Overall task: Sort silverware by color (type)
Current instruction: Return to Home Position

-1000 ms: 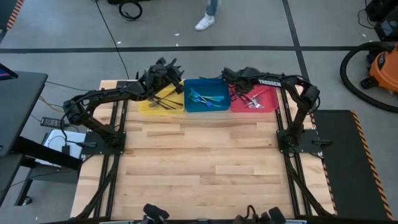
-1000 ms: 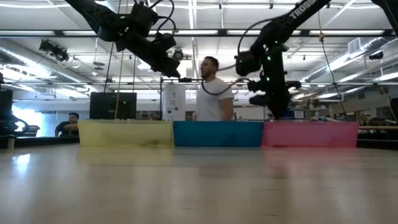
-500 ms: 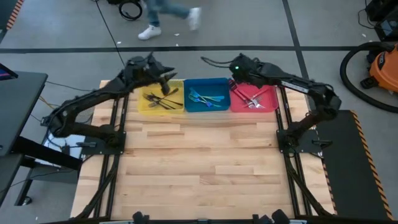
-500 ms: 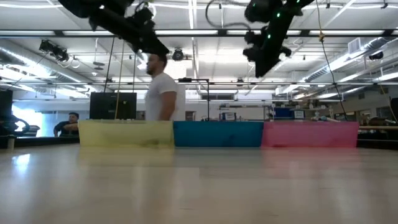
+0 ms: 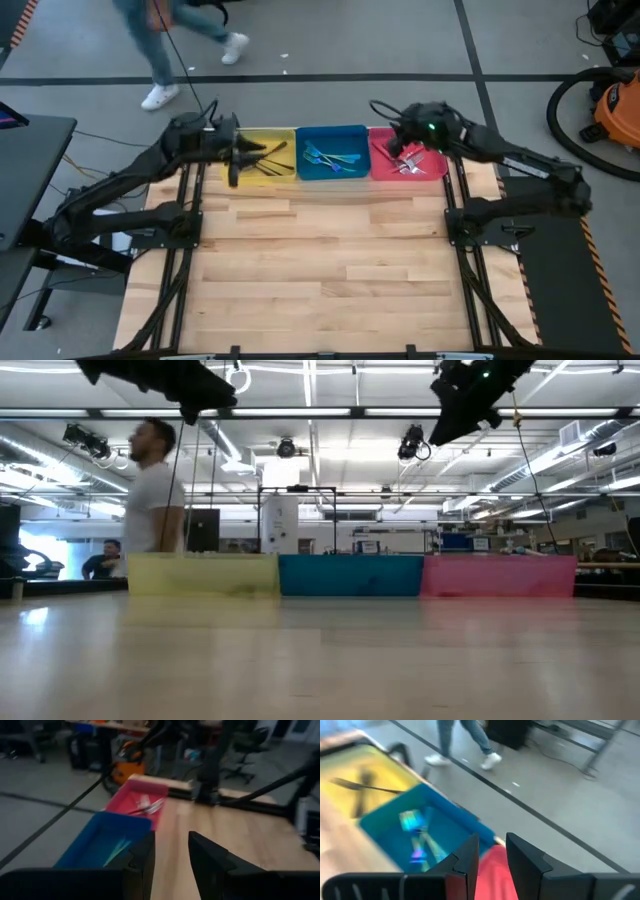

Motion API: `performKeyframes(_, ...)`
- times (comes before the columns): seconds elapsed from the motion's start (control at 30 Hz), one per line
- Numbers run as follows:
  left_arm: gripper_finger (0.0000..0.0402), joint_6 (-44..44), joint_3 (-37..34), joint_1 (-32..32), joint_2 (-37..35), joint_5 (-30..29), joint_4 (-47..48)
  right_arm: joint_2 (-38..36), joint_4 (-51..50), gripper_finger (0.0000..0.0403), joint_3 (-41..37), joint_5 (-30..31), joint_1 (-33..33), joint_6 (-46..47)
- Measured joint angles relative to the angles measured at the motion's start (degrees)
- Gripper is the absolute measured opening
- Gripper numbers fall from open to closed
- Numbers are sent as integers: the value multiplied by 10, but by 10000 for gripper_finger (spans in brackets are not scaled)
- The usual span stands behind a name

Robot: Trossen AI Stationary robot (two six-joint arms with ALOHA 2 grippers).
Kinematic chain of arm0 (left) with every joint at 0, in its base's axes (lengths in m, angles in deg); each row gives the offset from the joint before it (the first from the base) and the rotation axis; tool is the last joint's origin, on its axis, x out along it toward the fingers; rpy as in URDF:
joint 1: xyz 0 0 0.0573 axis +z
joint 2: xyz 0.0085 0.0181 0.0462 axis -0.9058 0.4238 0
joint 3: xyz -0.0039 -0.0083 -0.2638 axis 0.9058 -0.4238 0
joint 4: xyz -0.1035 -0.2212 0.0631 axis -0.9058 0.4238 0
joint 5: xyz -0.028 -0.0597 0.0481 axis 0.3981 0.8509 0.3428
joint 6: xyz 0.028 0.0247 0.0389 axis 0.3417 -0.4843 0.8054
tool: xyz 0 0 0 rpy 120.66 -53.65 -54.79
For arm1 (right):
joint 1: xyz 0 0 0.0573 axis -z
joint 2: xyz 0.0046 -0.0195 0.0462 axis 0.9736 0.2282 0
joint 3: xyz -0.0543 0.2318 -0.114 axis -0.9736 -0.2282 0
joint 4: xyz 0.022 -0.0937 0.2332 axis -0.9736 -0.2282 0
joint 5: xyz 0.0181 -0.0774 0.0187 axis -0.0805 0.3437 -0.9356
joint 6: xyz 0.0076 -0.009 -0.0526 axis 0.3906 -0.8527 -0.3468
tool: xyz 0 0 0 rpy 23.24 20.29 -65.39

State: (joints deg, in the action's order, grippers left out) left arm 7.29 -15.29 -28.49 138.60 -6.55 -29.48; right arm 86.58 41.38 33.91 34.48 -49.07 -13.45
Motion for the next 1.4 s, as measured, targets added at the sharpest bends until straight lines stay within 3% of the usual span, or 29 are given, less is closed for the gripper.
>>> performKeyframes(0.13,119,-26,-78,-42,-81,-18,-50,-70,61,106,-80,-47,-22,8)
performKeyframes(0.3,119,-53,-189,-89,-182,-84,-99,-137,106,106,-158,-85,-65,32)
performKeyframes(0.63,119,-30,-350,-174,-329,-86,-132,-205,203,106,-296,-89,-152,31)
performKeyframes(0.87,119,-24,-399,-206,-362,-88,-152,-210,322,106,-395,-89,-198,31)
performKeyframes(1.4,119,-35,-467,-251,-364,-88,-191,-209,539,106,-545,-89,-253,-9)
